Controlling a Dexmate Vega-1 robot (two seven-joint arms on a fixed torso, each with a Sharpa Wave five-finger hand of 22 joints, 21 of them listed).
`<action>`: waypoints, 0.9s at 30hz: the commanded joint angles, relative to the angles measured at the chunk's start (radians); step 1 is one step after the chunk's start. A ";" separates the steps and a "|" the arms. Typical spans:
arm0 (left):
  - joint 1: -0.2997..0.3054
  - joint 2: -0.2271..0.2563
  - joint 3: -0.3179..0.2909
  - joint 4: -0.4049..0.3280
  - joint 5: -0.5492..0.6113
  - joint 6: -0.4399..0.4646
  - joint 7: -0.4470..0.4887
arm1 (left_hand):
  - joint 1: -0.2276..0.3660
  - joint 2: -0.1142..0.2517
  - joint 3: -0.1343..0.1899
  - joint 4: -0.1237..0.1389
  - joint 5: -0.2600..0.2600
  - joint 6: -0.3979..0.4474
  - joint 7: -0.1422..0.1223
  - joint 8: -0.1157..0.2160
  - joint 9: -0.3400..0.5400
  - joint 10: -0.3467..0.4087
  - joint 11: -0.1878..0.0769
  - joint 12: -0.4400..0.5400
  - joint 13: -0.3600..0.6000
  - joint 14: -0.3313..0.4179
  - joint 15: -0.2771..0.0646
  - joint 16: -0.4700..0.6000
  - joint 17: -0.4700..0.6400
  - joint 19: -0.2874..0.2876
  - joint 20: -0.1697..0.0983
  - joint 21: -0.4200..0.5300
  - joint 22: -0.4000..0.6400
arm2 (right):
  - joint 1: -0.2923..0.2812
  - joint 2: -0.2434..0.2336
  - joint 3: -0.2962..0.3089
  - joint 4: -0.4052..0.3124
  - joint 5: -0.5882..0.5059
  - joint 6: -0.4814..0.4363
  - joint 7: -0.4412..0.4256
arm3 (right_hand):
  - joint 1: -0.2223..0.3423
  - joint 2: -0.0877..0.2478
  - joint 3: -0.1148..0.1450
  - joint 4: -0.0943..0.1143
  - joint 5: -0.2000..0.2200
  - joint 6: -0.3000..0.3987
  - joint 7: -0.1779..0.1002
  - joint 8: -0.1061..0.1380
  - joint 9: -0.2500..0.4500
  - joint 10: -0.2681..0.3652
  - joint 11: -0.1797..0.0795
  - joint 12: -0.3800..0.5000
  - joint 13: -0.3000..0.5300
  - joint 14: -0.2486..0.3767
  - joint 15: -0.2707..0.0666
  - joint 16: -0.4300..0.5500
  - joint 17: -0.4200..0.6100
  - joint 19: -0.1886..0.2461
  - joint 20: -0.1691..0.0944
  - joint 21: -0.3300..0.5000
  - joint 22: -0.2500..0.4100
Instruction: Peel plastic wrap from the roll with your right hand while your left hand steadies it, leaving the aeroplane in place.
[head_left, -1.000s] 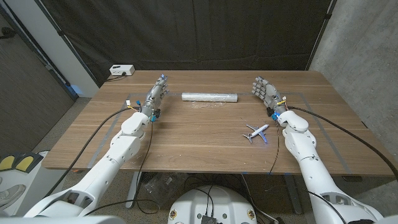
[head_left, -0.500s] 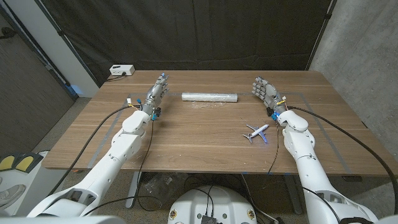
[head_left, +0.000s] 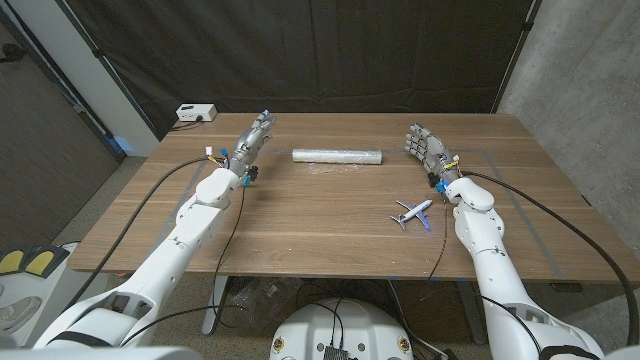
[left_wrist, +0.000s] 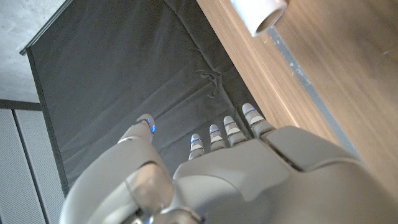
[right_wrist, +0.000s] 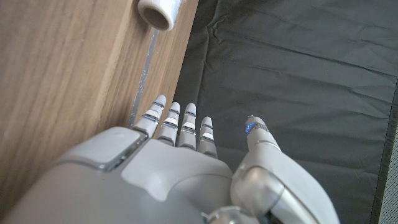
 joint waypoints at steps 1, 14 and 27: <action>-0.042 0.050 0.022 -0.048 0.131 0.048 0.006 | 0.013 -0.012 -0.002 -0.013 -0.006 0.025 0.001 0.010 0.003 0.015 -0.006 0.008 0.000 0.019 0.002 0.006 0.001 0.013 0.013 0.009 0.003 | 0.007 0.014 0.010 0.017 -0.006 0.020 0.007 | 0.000 -0.007 0.003 -0.006 0.005 0.011 0.001 0.002 0.002 0.009 0.002 0.004 0.002 0.013 0.003 0.005 0.003 0.003 0.004 0.004 0.004; -0.088 0.079 0.040 -0.064 0.196 0.068 -0.042 | 0.016 -0.011 -0.003 -0.016 -0.005 0.043 0.019 0.011 0.004 0.037 0.005 0.012 0.000 0.033 0.004 0.009 0.005 0.022 0.026 0.013 0.005 | 0.013 0.019 0.010 0.030 -0.005 0.035 0.017 | -0.004 -0.008 0.001 -0.004 0.005 0.017 0.000 0.002 0.002 0.019 0.003 0.006 0.002 0.026 0.003 0.008 0.004 0.004 0.008 0.005 0.005; -0.125 0.105 0.072 -0.088 0.284 0.086 -0.062 | 0.018 -0.003 -0.002 -0.016 -0.005 0.073 0.035 0.014 0.004 0.058 0.010 0.015 0.000 0.044 0.009 0.009 0.006 0.027 0.032 0.016 0.005 | 0.010 0.024 0.012 0.033 -0.004 0.048 0.020 | -0.007 -0.007 0.001 -0.002 0.006 0.023 0.001 0.003 0.002 0.027 0.004 0.008 0.002 0.038 0.001 0.010 0.004 0.005 0.010 0.006 0.005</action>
